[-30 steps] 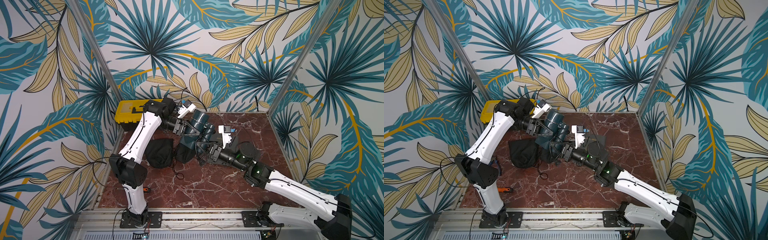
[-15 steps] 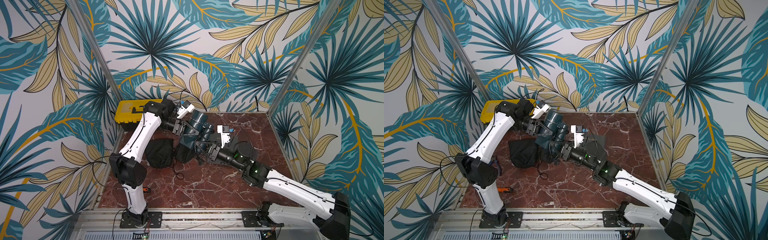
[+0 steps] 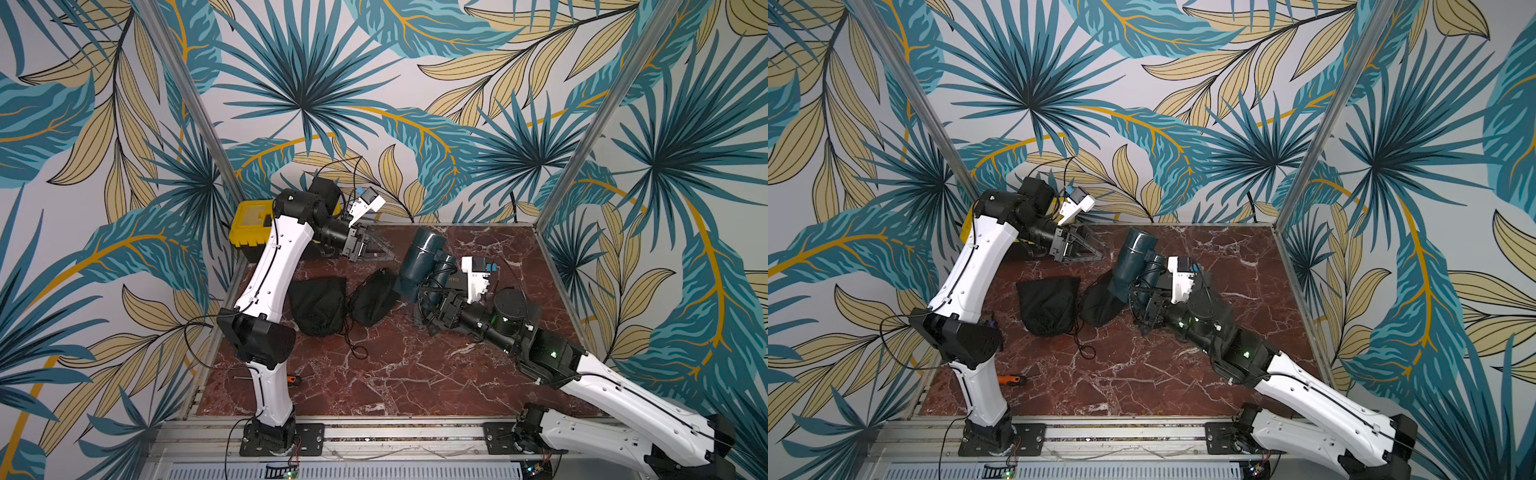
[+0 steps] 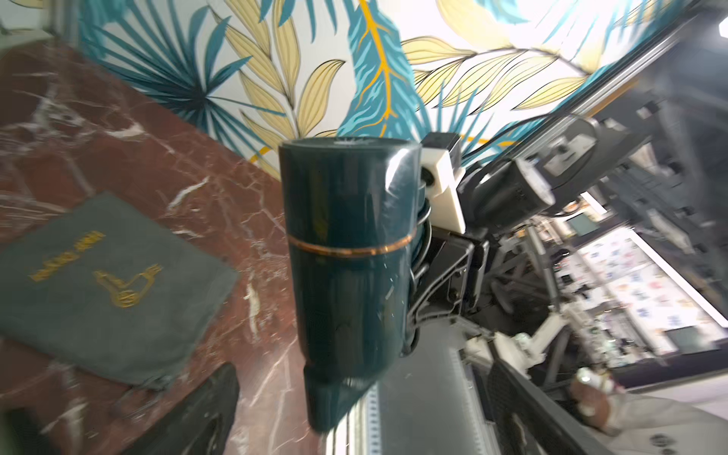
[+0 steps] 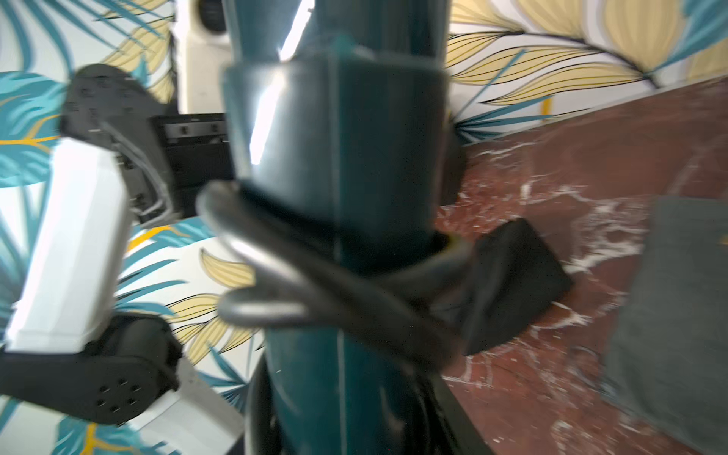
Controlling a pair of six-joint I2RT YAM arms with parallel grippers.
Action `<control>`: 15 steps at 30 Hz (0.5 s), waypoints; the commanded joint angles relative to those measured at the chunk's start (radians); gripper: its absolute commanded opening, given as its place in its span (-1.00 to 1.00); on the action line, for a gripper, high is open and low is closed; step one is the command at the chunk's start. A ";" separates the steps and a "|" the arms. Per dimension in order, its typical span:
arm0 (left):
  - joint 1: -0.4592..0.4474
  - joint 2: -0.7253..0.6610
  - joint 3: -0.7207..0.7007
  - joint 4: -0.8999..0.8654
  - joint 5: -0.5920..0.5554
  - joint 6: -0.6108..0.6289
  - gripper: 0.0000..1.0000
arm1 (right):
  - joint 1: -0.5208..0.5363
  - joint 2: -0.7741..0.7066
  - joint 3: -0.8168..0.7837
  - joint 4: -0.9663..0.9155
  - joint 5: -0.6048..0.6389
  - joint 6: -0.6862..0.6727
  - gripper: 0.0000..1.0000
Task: Pack away hair dryers
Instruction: Adjust the hair dryer.
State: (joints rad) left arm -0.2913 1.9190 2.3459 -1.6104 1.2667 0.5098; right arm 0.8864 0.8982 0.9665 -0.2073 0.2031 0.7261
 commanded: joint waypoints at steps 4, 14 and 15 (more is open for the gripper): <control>-0.110 -0.046 -0.141 0.180 -0.482 -0.021 0.67 | -0.038 -0.076 0.149 -0.498 0.369 0.080 -1.00; -0.399 0.055 -0.436 0.493 -0.885 0.038 0.54 | -0.066 -0.089 0.286 -0.808 0.508 0.163 -1.00; -0.427 0.083 -0.434 0.510 -0.914 0.047 0.50 | -0.066 -0.092 0.285 -0.814 0.505 0.168 -1.00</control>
State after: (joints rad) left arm -0.6746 1.9514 1.9396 -1.2167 0.5030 0.5266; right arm 0.8230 0.8169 1.2266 -0.9508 0.6468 0.8650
